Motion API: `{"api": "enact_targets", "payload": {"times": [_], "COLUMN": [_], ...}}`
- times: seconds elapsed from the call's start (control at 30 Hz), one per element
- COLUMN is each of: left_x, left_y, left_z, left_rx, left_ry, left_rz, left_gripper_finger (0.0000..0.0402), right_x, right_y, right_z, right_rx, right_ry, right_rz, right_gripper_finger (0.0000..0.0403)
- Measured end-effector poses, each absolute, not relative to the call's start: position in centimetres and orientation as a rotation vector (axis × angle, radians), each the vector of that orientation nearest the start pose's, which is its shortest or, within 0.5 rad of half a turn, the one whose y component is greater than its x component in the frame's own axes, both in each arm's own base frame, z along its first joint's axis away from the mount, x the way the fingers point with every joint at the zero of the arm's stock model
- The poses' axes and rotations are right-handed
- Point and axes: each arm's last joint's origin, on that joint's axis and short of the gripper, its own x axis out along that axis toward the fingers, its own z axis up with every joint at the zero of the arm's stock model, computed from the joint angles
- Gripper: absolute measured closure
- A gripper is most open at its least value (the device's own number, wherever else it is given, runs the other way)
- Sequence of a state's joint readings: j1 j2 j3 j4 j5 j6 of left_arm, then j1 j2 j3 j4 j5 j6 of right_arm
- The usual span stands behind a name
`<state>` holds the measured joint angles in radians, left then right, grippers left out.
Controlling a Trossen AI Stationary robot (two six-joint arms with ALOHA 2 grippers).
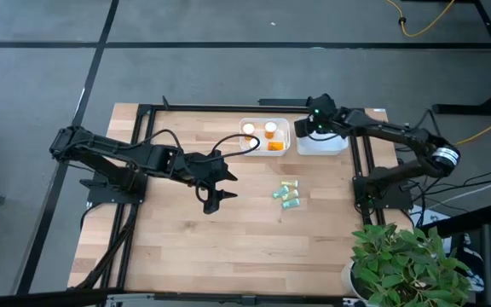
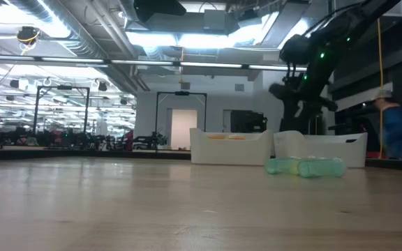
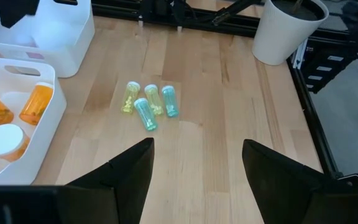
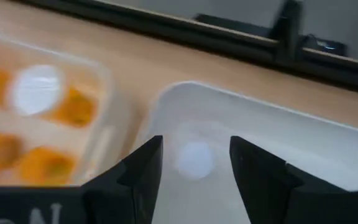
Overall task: Pick and place medicine bottles into bin by pill shape (circle, oval)
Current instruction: Put the yellow tablet bottle into the right white bin
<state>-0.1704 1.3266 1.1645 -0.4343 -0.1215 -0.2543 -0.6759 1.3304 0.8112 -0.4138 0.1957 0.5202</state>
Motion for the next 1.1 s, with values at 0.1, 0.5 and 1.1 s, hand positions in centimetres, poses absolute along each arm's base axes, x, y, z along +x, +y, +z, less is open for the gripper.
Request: {"api": "enact_targets", "payload": {"times": [0.1, 0.5, 1.1], "left_x": [28.4, 28.4, 28.4], "left_y": [-4.5, -4.5, -4.5], "left_z": [32.5, 32.5, 32.5], "left_rx": [-0.16, -0.159, -0.159], "left_ry": [0.592, 0.592, 0.592], "left_rz": [0.028, 0.027, 0.027], "left_gripper_finger": [0.0165, 0.0165, 0.0165], "right_x": [19.9, 21.2, 23.8], "right_y": [-15.2, -7.5, -2.7], "right_z": [22.6, 26.6, 21.8], "right_rx": [0.708, 0.555, 0.423], "right_ry": [0.673, 0.625, 1.005], "right_rz": [-0.899, -0.376, -0.185], "right_gripper_finger": [0.0215, 0.0215, 0.0215]}}
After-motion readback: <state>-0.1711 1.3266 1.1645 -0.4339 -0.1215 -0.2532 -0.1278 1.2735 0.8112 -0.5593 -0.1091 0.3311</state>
